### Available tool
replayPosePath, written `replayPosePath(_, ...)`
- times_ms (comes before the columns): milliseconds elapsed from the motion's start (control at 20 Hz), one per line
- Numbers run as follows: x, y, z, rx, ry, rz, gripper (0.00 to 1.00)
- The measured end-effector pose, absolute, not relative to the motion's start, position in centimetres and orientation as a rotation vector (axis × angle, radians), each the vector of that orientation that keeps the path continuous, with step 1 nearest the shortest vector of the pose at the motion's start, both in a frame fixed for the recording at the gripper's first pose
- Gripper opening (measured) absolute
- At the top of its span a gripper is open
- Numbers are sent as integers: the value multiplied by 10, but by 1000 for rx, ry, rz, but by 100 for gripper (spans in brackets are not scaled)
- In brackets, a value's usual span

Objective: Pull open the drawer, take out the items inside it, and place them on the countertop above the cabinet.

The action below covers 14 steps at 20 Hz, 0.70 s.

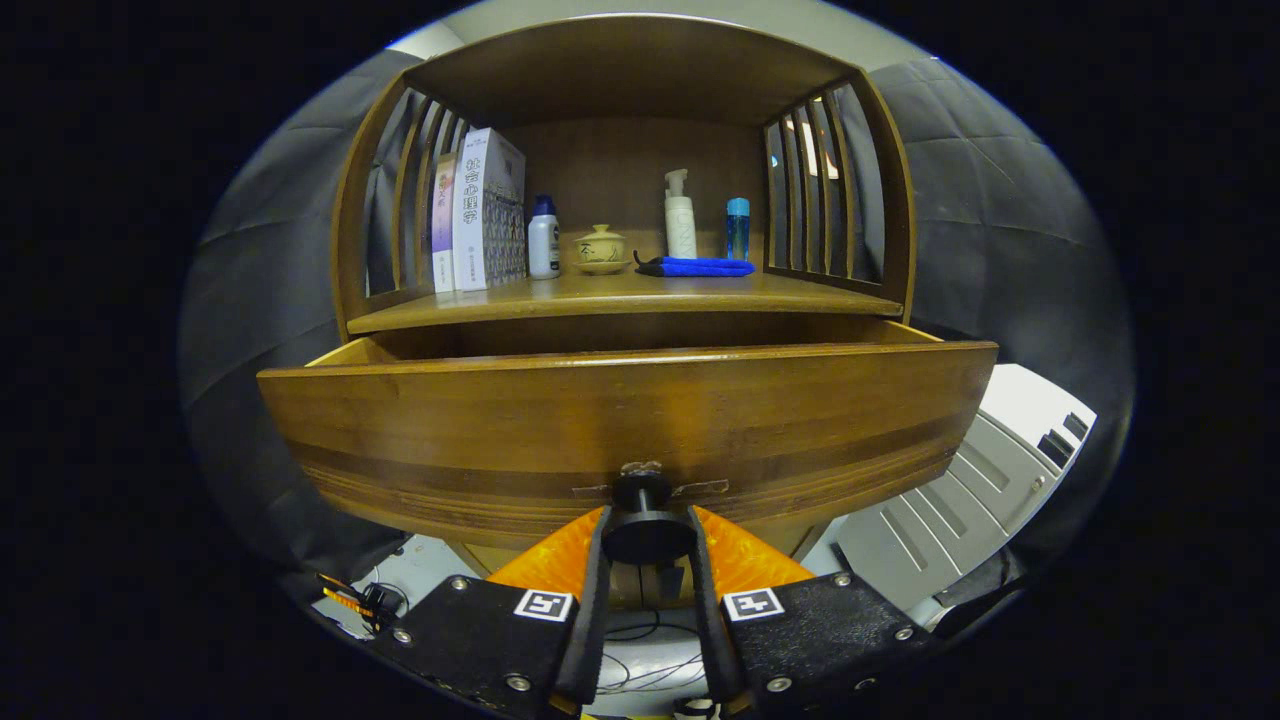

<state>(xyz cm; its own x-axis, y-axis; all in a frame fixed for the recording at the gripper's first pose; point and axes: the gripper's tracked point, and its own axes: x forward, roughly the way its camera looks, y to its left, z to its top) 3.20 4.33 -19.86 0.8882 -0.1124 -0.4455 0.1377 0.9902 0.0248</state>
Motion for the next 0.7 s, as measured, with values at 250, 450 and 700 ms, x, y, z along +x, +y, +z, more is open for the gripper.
replayPosePath(250,28,44,-199,106,442,-126,42)
replayPosePath(450,24,36,-182,128,391,-143,53)
replayPosePath(700,19,30,-170,140,350,-164,84)
